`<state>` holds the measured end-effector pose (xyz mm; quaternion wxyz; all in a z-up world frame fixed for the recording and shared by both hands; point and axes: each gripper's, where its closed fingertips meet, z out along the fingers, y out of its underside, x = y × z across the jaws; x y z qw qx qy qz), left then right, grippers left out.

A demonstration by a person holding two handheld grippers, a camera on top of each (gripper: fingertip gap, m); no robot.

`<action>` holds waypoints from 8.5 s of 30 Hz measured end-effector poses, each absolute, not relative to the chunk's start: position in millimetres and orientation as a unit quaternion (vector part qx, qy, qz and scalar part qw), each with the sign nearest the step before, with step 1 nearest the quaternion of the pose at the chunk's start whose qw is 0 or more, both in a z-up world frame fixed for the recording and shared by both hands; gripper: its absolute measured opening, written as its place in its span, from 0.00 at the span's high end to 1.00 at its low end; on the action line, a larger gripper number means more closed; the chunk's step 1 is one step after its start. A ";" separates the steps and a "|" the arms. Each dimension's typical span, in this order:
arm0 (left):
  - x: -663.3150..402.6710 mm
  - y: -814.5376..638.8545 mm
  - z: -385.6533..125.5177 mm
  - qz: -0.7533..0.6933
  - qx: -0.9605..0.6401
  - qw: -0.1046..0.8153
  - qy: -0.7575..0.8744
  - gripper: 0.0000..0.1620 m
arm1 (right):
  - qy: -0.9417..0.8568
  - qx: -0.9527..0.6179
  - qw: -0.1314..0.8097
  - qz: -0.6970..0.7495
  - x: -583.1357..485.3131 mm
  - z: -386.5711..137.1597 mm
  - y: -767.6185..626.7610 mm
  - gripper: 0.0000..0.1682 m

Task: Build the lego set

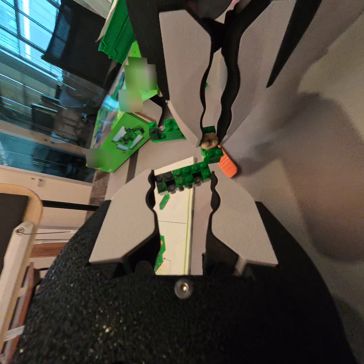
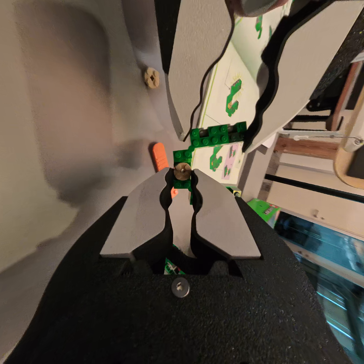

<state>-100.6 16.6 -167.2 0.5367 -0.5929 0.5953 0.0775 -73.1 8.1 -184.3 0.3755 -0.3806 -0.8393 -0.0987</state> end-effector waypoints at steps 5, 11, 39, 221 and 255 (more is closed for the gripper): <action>-101.5 22.3 -164.7 0.136 -0.550 0.565 0.600 0.67 | -0.825 -0.356 0.406 -0.169 -72.1 -188.3 15.4 0.90; -101.5 26.8 -171.0 0.151 -0.539 0.568 0.603 0.67 | -0.800 -0.342 0.442 -0.218 -74.0 -193.4 26.9 0.90; -101.6 32.3 -187.9 0.230 -0.508 0.533 0.636 0.67 | -0.790 -0.308 0.468 -0.248 -77.2 -210.8 21.5 0.91; -236.1 -114.5 -227.7 -0.077 -0.897 0.343 0.270 0.57 | -0.708 -0.464 0.383 0.370 -110.3 -189.1 -100.0 0.89; -92.3 21.6 -165.9 0.255 -0.476 0.572 0.618 0.67 | -0.643 -0.619 0.359 0.272 -54.3 -202.3 22.2 0.89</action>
